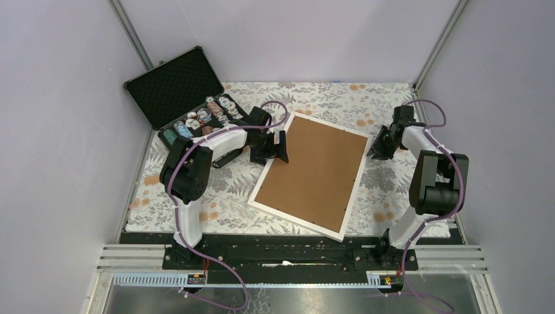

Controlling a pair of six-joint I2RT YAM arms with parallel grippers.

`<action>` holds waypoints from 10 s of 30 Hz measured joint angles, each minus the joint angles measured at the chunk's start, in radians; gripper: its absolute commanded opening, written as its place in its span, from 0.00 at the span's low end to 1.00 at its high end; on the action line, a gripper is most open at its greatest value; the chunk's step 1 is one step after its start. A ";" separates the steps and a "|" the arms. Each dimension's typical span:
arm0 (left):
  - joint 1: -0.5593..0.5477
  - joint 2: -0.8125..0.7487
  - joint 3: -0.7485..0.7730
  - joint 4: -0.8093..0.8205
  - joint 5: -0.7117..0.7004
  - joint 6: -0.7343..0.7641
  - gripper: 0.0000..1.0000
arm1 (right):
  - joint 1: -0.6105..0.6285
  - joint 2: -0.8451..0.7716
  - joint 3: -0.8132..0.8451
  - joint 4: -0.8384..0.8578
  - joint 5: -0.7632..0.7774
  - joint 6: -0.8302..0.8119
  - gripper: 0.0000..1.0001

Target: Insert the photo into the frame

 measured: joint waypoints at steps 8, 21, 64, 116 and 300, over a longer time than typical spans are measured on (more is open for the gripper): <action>0.002 0.000 0.000 0.002 0.006 -0.004 0.99 | -0.031 0.090 0.079 0.014 -0.028 -0.001 0.30; 0.003 0.000 0.000 0.009 0.015 -0.011 0.99 | -0.031 0.161 0.113 0.016 -0.070 -0.027 0.32; 0.029 0.136 0.170 0.060 -0.153 0.106 0.04 | -0.038 0.281 0.271 -0.048 -0.137 -0.121 0.41; -0.041 0.144 0.200 0.075 -0.367 0.211 0.00 | -0.093 0.322 0.336 -0.019 -0.231 -0.071 0.33; -0.168 -0.759 -0.534 0.012 -0.230 -0.385 0.99 | 0.183 0.294 0.367 -0.105 0.153 -0.045 0.28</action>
